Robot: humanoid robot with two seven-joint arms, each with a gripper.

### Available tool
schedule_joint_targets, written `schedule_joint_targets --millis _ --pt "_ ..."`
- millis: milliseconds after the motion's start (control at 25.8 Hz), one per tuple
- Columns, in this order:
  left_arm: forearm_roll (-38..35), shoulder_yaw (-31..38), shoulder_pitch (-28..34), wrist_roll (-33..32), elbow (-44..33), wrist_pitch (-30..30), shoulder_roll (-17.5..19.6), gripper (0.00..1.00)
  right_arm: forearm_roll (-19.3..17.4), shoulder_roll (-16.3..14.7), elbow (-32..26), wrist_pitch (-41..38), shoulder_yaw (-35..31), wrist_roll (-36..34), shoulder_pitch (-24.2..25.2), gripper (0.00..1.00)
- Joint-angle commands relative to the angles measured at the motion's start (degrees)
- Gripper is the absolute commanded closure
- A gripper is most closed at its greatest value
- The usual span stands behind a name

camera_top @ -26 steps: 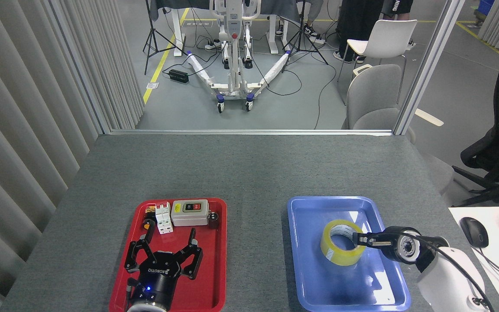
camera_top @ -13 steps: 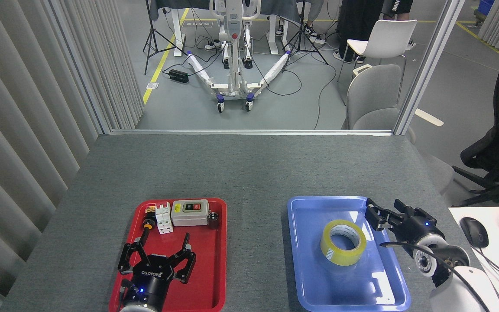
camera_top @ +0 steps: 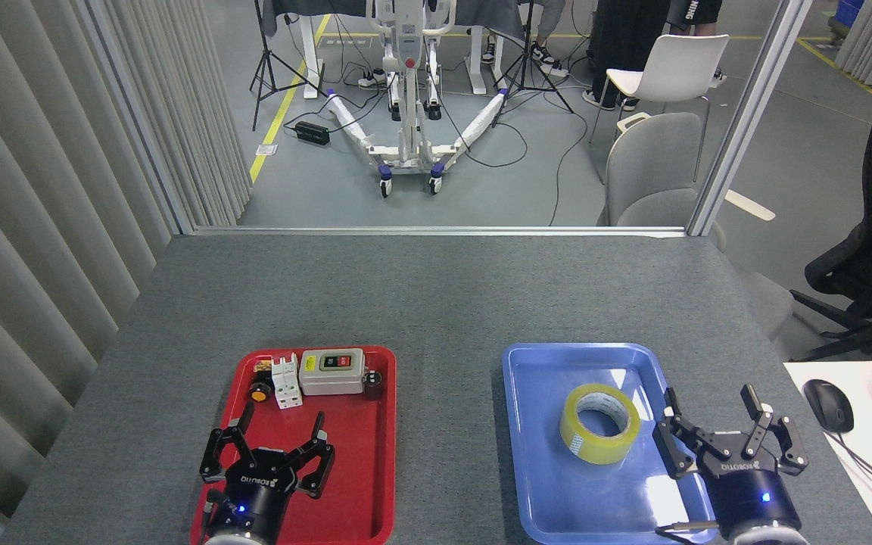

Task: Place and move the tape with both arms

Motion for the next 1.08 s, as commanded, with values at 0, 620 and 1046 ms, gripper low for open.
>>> schedule_joint_targets --millis 0,620,1046 --pt "0.1 0.0 -0.2 0.1 0.0 0.6 -0.1 0.00 -4.4 -2.2 -1.5 1.6 1.8 -0.9 4.1 0.00" --pt "8.5 2.2 -3.9 0.5 3.5 -3.3 2.9 0.00 -11.9 -7.3 3.0 -0.2 5.7 -6.6 3.8 0.00" --pt "8.5 2.3 -3.6 0.9 3.8 -2.8 3.3 0.00 -11.8 -5.7 3.9 -0.2 5.4 -5.8 3.7 0.00"
